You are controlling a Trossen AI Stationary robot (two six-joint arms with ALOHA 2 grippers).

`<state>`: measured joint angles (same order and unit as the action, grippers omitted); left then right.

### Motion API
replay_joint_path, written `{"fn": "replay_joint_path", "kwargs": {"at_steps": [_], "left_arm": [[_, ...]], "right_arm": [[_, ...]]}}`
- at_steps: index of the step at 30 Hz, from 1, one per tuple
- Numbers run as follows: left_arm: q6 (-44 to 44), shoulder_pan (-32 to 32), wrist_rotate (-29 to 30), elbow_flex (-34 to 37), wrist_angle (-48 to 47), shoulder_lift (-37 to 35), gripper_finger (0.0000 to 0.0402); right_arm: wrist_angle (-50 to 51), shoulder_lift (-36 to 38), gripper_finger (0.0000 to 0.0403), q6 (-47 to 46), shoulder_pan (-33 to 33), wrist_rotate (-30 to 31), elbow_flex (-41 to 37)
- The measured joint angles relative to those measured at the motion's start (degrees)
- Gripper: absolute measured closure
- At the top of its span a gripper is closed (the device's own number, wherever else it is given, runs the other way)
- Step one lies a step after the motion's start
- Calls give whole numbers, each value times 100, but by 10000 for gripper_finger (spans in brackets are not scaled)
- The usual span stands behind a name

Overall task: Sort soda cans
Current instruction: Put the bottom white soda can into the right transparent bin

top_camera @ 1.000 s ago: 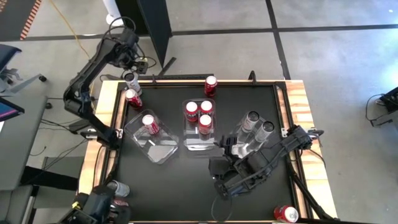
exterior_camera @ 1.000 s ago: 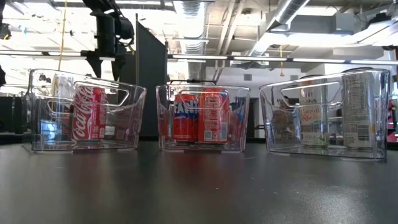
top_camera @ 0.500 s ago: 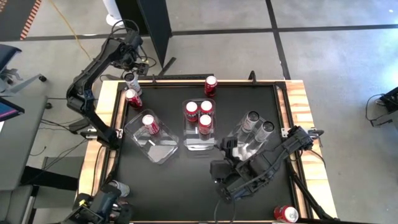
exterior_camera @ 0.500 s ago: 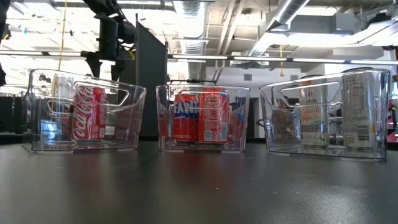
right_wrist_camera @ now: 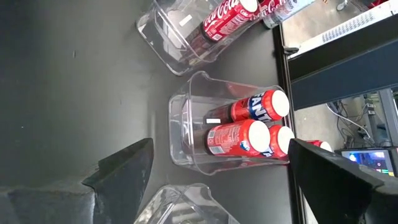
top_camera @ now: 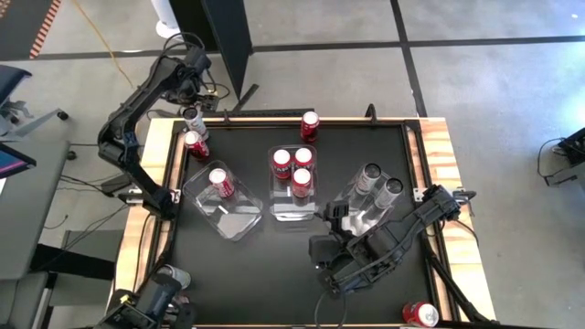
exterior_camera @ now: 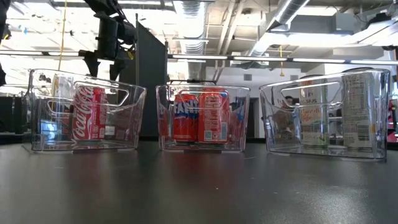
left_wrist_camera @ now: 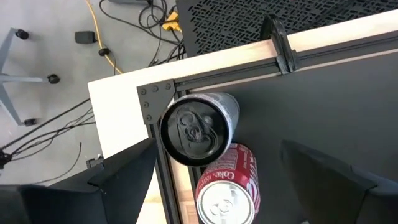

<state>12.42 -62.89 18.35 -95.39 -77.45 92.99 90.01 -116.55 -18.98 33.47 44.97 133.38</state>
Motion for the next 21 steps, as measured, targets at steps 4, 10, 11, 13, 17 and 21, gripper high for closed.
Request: {"fn": "replay_joint_path", "kwargs": {"at_steps": [4,10,11,13,17,21], "left_arm": [[93,0,14,0,-45,2,63],[147,30,129,226,86,105,73],[142,33,178,246,169,103,76],[157,32,238,247,288,75,82],[178,22,249,297,195,81,93],[192,24,250,451,269,87,96]], "right_arm": [[-10,0,14,-38,18,2,0],[-7,0,14,-107,81,24,0],[-7,0,14,-107,100,26,0],[-5,0,14,-107,152,43,0],[-5,0,14,-110,207,54,0],[-5,0,14,-109,258,64,0]]}}
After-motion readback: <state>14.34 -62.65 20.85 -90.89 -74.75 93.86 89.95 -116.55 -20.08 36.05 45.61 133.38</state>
